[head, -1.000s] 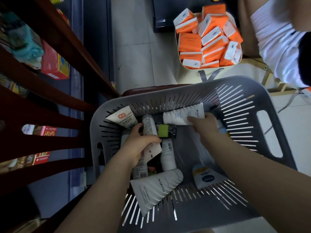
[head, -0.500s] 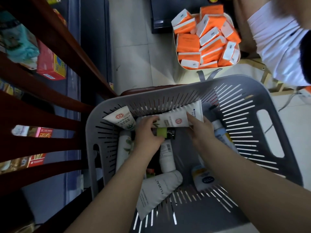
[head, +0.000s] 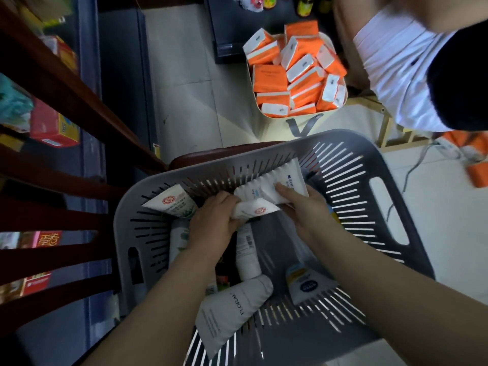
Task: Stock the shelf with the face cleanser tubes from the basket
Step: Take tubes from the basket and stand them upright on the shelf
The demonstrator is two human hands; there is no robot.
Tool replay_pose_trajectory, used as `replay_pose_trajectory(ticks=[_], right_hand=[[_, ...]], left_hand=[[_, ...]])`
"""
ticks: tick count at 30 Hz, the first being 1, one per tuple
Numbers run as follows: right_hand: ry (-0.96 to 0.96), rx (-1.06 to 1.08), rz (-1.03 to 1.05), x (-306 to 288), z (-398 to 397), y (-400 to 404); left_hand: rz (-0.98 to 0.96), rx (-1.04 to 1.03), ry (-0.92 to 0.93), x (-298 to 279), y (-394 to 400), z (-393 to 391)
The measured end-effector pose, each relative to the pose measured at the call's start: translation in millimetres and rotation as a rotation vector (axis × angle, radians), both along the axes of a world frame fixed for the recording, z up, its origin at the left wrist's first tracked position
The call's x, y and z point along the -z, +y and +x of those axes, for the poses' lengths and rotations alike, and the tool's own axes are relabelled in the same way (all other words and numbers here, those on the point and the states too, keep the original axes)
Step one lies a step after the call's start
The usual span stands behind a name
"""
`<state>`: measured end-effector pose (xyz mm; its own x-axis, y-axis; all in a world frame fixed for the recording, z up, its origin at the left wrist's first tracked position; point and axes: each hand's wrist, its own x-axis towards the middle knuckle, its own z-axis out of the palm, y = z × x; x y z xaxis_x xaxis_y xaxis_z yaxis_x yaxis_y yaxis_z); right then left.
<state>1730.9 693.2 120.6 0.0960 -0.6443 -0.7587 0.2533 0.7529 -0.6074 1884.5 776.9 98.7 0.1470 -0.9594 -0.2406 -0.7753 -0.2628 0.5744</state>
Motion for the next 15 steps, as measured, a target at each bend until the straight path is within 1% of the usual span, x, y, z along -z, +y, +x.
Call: replay_pose_trajectory(ticks=[3, 4, 6, 9, 12, 15], right_hand=[[-0.007, -0.01, 0.003, -31, -4, 4], [-0.004, -0.031, -0.002, -44, -5, 8], [0.002, -0.064, -0.018, -70, -7, 15], [-0.002, -0.127, -0.076, -116, -7, 21], [-0.048, -0.222, -0.201, -167, -3, 19], [-0.066, -0.343, -0.329, -225, 3, 16]], left_hand=[[0.048, -0.306, 0.445, -40, 5, -3], [0.08, -0.395, 0.556, -56, 8, -5], [0.101, -0.518, 0.687, -88, 16, -8], [0.062, -0.612, 0.771, -142, 25, -12], [-0.005, -0.659, 0.767, -193, 33, -13], [-0.128, -0.711, 0.731, -247, 38, -16]])
